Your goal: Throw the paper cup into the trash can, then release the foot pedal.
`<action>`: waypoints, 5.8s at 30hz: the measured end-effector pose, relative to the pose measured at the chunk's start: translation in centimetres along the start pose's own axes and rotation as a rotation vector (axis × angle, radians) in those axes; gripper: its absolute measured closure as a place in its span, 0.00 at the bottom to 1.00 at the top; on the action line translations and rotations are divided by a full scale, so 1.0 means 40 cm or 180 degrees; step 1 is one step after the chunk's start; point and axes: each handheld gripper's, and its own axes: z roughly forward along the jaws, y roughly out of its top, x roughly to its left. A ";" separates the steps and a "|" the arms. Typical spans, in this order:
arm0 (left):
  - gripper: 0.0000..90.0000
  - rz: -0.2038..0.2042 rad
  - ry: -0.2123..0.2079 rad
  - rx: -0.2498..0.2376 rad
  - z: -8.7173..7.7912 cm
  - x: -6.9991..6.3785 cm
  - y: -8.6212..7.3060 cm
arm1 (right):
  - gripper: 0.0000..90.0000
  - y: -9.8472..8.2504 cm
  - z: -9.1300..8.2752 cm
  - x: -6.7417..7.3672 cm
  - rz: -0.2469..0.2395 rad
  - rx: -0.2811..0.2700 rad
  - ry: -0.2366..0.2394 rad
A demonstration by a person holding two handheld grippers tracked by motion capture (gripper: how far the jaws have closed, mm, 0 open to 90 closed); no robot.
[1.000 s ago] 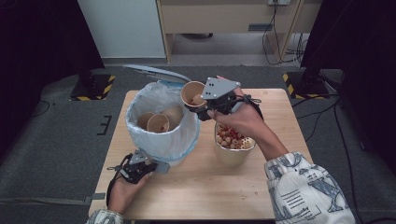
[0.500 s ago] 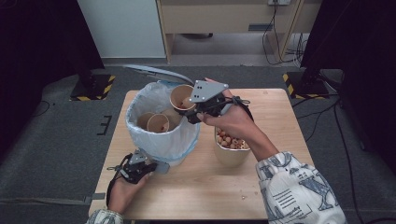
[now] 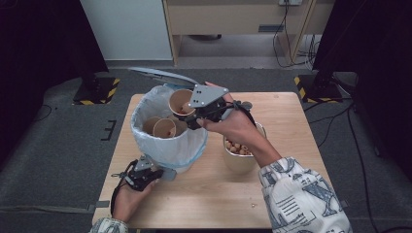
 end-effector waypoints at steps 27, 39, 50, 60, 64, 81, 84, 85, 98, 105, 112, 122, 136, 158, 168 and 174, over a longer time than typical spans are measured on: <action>1.00 0.0013 0.0001 0.0001 0.000 0.000 0.000 | 0.29 -0.033 0.085 0.008 0.0032 0.0086 -0.0028; 1.00 0.0024 0.0001 0.0004 0.000 -0.001 0.000 | 0.17 -0.044 0.082 0.019 0.0064 0.0125 -0.0031; 1.00 0.0020 0.0005 0.0000 0.000 -0.001 0.000 | 0.17 -0.041 0.059 0.015 0.0101 0.0074 -0.0039; 1.00 0.0022 0.0007 0.0003 0.000 -0.001 0.000 | 0.17 -0.058 0.038 0.010 0.0193 0.0055 -0.0067; 1.00 0.0021 0.0006 0.0001 0.000 -0.001 0.000 | 0.16 -0.067 0.033 0.006 0.0271 0.0065 -0.0076; 1.00 0.0021 0.0006 0.0000 0.000 -0.001 0.000 | 0.14 -0.108 -0.016 -0.017 0.0756 0.0047 -0.0076; 1.00 0.0018 0.0009 0.0001 0.000 -0.001 0.000 | 0.14 -0.112 -0.023 -0.021 0.0785 0.0044 -0.0085; 1.00 0.0014 0.0005 0.0001 0.000 -0.002 0.000 | 0.14 -0.118 -0.034 -0.026 0.0815 0.0038 -0.0109; 1.00 0.0025 0.0010 0.0008 -0.001 -0.002 0.000 | 0.12 -0.176 -0.094 -0.068 0.1083 0.0120 -0.0294; 0.85 -0.0062 0.0049 -0.0083 -0.031 -0.003 -0.006 | 0.12 -0.202 -0.118 -0.079 0.1125 0.0167 -0.0372; 0.70 -0.0359 0.0384 -0.0372 -0.113 0.027 -0.039 | 0.11 -0.242 -0.156 -0.097 0.1207 0.0207 -0.0500; 0.30 -0.0597 0.0644 -0.0161 -0.090 0.061 -0.045 | 0.09 -0.310 -0.207 -0.116 0.1380 0.0299 -0.0733; 0.12 -0.0626 0.0747 -0.0137 -0.077 0.082 -0.051 | 0.08 -0.413 -0.279 -0.119 0.1676 0.0440 -0.1108; 0.11 -0.0626 0.0954 -0.0092 -0.085 0.125 -0.082 | 0.08 -0.600 -0.387 -0.050 0.2006 0.0676 -0.1428; 0.12 -0.0588 0.0978 0.0009 -0.073 0.133 -0.091 | 0.09 -0.691 -0.419 -0.001 0.2229 0.0898 -0.1561; 0.11 -0.0574 0.0944 0.0085 -0.062 0.135 -0.095 | 0.10 -0.766 -0.423 0.039 0.2524 0.1201 -0.1757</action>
